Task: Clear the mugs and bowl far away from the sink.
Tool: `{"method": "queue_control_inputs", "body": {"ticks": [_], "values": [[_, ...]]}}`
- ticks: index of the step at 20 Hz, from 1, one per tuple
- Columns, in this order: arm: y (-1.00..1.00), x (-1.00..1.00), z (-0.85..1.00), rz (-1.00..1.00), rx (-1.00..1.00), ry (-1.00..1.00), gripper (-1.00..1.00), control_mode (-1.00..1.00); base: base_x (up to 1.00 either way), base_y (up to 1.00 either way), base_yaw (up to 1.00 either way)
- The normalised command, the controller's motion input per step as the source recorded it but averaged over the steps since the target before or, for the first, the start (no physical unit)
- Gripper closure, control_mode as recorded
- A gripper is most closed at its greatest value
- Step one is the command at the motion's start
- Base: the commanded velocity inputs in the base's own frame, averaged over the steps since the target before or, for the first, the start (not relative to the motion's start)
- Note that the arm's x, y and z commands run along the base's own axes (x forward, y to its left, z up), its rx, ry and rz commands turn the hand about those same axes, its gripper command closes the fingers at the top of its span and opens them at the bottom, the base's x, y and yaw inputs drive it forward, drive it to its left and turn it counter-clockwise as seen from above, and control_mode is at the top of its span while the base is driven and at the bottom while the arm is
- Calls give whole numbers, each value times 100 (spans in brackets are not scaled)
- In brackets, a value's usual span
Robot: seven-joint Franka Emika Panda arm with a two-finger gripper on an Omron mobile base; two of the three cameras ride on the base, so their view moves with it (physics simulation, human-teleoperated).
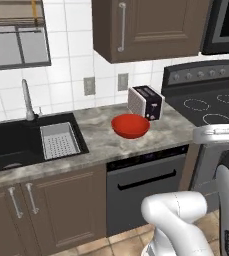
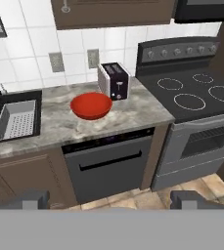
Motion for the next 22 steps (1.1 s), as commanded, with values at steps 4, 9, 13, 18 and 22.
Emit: {"method": "queue_control_inputs", "body": {"ticks": [4,9,13,18,22], "values": [[0,0,0,0,0,0,-100,100,52,-71,-1],[0,0,0,0,0,0,-100,100,70,-3,-16],[0,0,0,0,0,0,-100,100,54,31,-20],[0,0,0,0,0,0,-100,100,27,25,-11],[0,0,0,0,0,0,-100,100,6,36,-13]]}}
